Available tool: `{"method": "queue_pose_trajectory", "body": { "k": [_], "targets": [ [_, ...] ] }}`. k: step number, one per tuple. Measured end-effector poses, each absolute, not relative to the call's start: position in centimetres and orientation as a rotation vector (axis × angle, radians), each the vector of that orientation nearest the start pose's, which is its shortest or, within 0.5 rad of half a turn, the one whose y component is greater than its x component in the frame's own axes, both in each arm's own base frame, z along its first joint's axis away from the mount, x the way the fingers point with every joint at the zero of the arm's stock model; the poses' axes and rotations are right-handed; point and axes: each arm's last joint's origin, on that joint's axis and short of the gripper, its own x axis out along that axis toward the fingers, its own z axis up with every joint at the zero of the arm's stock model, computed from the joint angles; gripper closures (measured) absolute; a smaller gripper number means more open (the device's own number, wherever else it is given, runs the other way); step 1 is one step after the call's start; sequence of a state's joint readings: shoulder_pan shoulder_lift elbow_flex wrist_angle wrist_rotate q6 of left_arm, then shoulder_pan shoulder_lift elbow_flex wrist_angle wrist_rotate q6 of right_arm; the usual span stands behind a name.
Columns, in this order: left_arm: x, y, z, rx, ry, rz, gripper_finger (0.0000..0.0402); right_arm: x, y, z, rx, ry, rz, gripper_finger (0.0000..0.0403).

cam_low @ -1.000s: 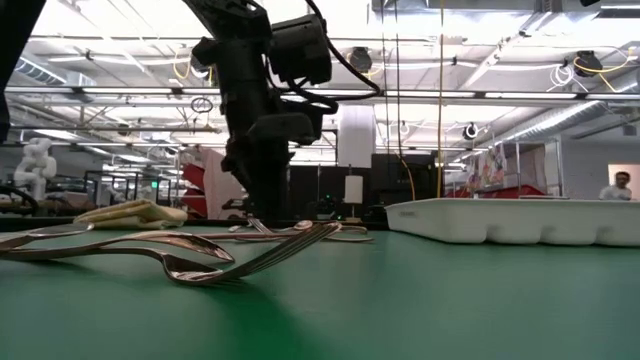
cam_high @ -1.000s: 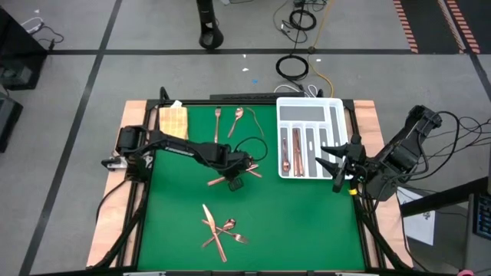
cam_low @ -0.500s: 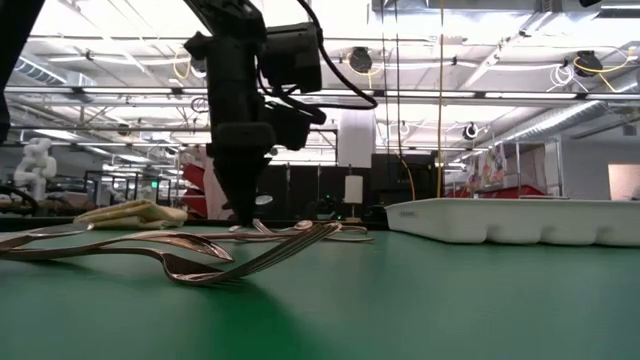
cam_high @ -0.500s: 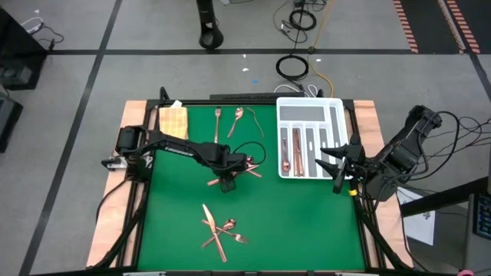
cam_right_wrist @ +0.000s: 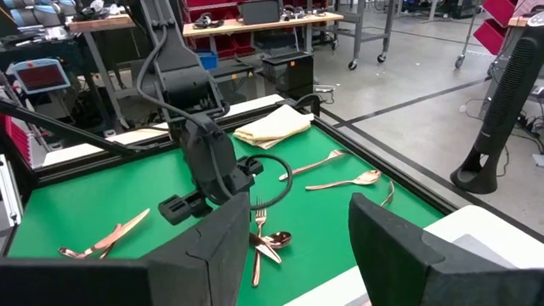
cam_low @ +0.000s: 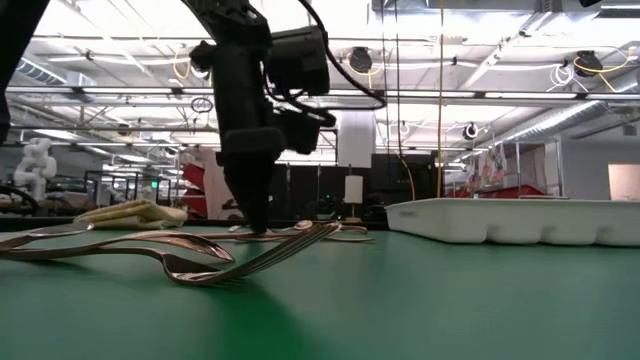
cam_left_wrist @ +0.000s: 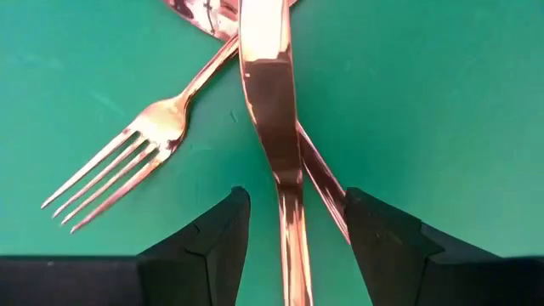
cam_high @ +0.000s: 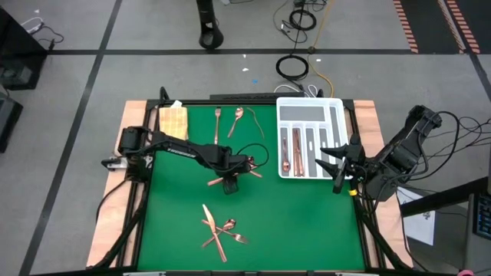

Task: Sort silverware
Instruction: Put the top gold table knife into the silverware organizer

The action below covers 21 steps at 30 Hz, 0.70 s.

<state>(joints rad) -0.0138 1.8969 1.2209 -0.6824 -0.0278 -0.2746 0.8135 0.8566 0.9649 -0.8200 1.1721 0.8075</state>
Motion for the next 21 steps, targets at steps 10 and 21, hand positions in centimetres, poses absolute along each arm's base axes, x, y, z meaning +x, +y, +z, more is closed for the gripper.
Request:
{"method": "queue_pose_trajectory", "body": {
  "k": [10,21],
  "targets": [
    [35.9,-0.3,12.7,-0.187,1.413,0.177,0.0215,11.8,8.7,33.7,0.215,0.231,-0.451,0.0215],
    [35.9,0.7,12.1,-0.25,1.431,0.185,0.0371,11.9,8.7,33.7,0.213,0.233,-0.449,0.0215]
  ]
}}
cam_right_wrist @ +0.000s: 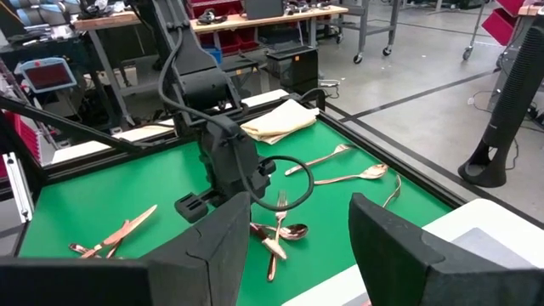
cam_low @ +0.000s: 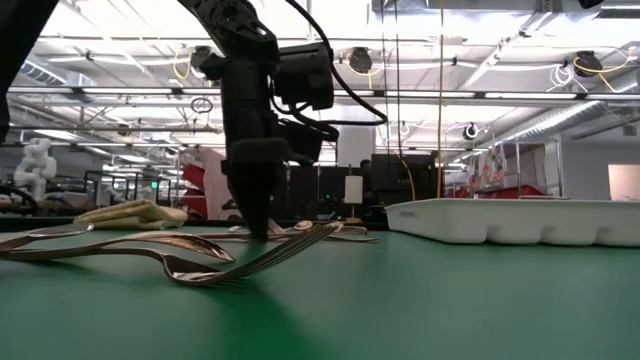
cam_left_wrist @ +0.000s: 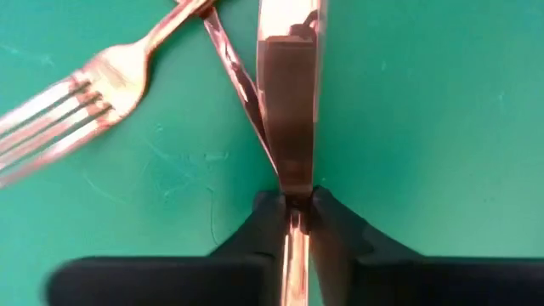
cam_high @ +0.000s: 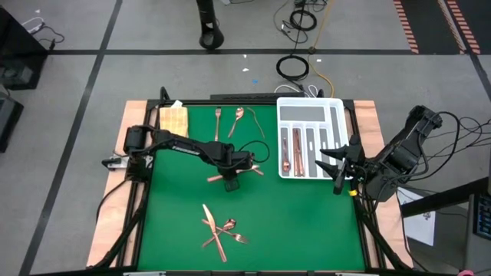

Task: Sort silverware
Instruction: Put the top gold table knife into the silverware organizer

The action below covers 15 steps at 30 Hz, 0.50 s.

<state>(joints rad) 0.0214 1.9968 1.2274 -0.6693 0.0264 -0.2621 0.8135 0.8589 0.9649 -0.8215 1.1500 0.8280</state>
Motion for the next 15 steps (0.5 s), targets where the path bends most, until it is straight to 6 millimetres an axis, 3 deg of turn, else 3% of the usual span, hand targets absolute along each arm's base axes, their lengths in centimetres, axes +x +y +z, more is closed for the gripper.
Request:
{"method": "queue_pose_trajectory", "body": {
  "k": [12,15],
  "targets": [
    [36.1,0.6,14.4,-0.27,1.38,0.246,0.0377,11.9,8.7,33.7,0.207,0.236,-0.45,0.0216],
    [35.9,0.7,15.0,-0.274,1.369,0.266,0.0401,11.8,8.7,33.6,0.201,0.239,-0.451,0.0216]
  ]
}}
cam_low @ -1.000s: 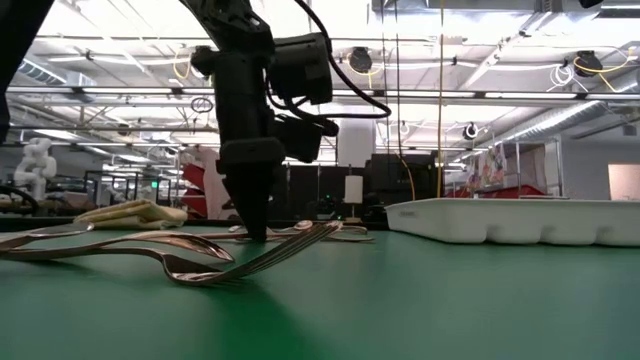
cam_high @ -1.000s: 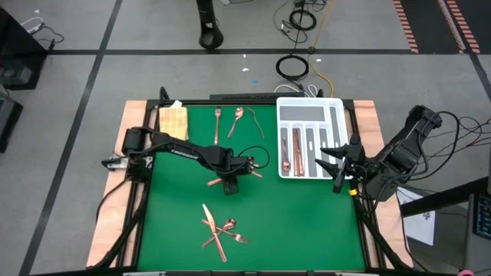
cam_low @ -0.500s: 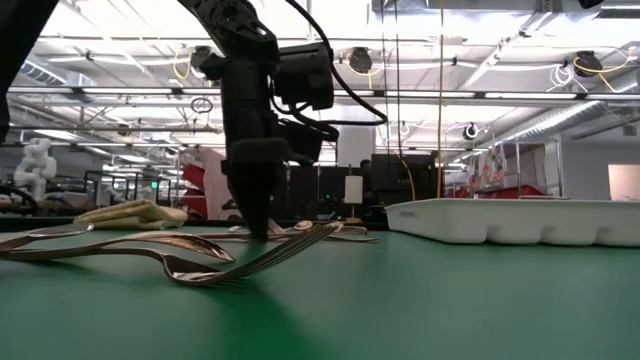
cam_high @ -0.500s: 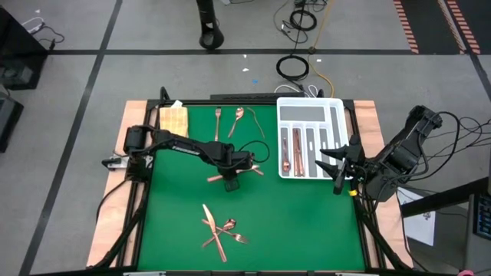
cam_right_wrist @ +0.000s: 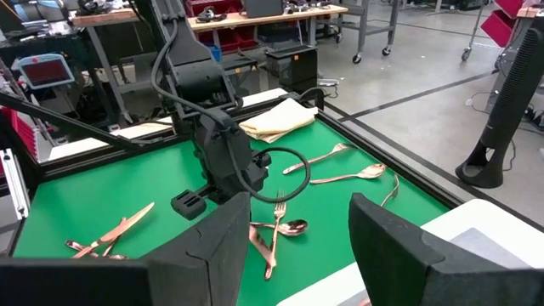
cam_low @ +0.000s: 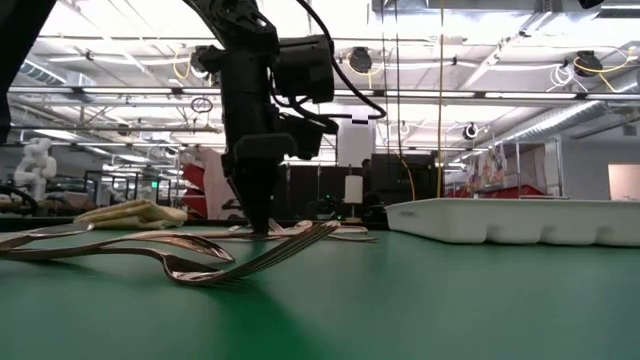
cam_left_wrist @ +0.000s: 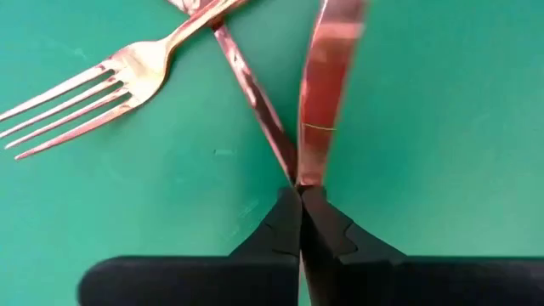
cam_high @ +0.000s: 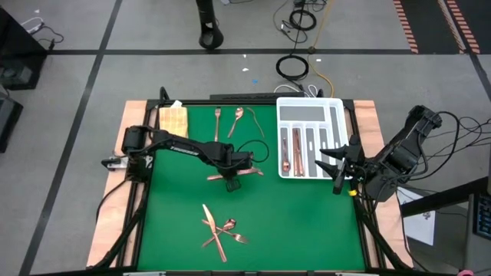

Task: Sort silverware
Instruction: Put the top gold table knife into the silverware organizer

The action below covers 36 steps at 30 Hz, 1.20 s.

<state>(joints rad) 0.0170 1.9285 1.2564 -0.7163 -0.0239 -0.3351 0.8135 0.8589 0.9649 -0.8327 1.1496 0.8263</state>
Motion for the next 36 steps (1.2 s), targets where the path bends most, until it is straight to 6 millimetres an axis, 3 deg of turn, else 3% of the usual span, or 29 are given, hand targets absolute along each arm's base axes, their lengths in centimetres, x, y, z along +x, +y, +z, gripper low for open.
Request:
{"method": "queue_pose_trajectory", "body": {
  "k": [15,23,27,36],
  "targets": [
    [35.8,1.3,15.5,-0.274,1.34,0.334,0.0399,11.8,8.6,33.5,0.192,0.245,-0.452,0.0215],
    [35.5,2.4,15.9,-0.168,1.396,0.281,0.033,11.8,8.6,33.5,0.195,0.247,-0.45,0.0215],
    [35.4,2.5,15.9,-0.203,1.409,0.256,0.0297,11.8,8.6,33.5,0.196,0.247,-0.45,0.0215],
    [35.6,1.2,16.1,-0.167,1.393,0.187,0.0267,11.8,8.6,33.5,0.187,0.251,-0.451,0.0215]
  ]
}}
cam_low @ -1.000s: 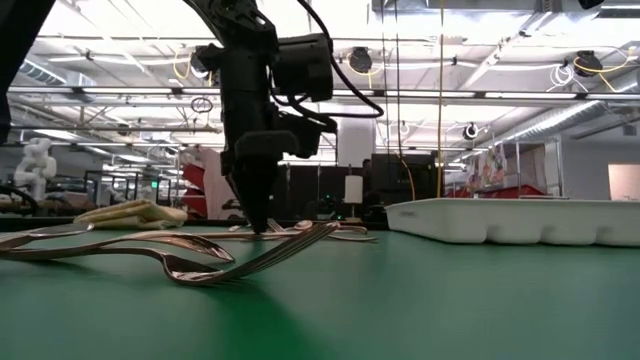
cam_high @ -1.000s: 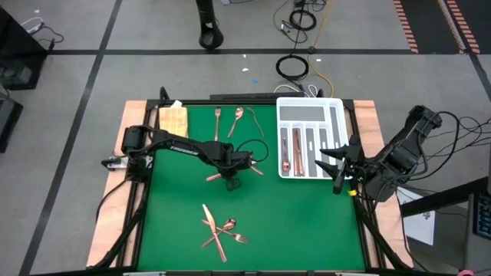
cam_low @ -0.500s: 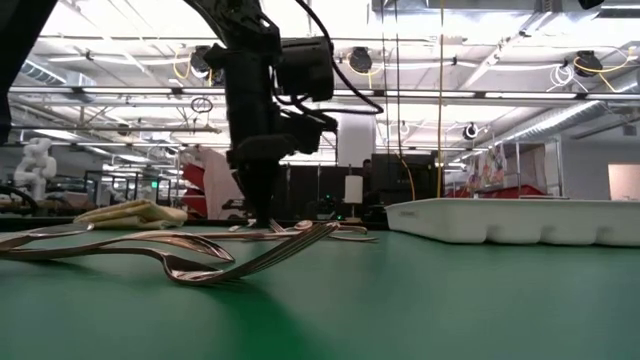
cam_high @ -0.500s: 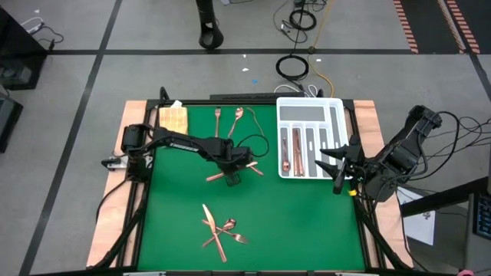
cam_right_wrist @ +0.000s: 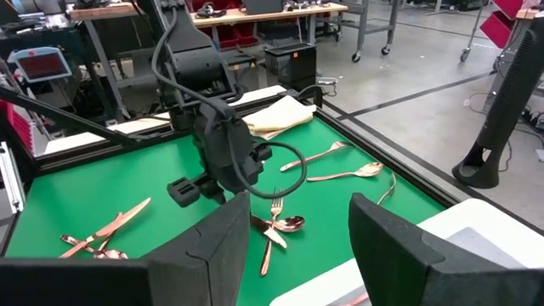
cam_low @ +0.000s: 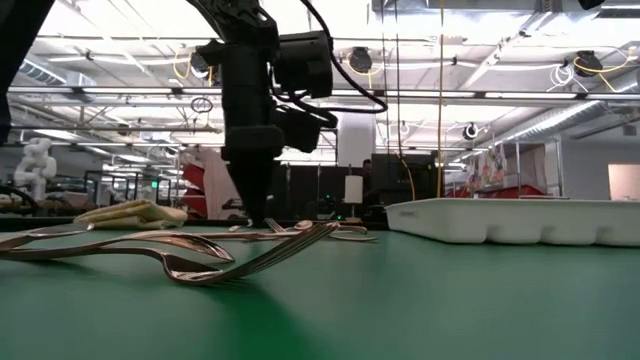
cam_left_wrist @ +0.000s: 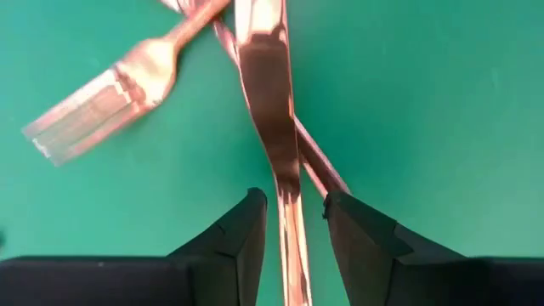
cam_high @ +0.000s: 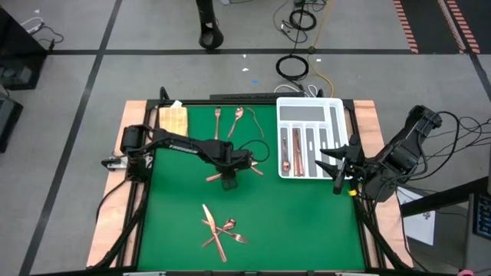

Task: Sort silverware
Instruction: Put the top gold table knife into the silverware organizer

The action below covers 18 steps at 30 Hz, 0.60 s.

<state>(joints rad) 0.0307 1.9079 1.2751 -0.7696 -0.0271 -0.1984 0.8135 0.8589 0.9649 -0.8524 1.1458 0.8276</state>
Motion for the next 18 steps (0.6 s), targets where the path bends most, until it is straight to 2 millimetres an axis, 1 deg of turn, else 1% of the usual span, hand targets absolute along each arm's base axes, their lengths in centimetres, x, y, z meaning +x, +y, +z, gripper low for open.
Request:
{"method": "queue_pose_trajectory", "body": {
  "k": [7,18],
  "targets": [
    [35.8,2.0,15.2,-0.181,1.321,0.197,0.0253,11.7,8.6,33.4,0.182,0.255,-0.452,0.0215],
    [36.8,3.1,15.7,-0.199,1.219,0.222,0.0248,11.7,8.5,33.4,0.177,0.258,-0.454,0.0215]
  ]
}}
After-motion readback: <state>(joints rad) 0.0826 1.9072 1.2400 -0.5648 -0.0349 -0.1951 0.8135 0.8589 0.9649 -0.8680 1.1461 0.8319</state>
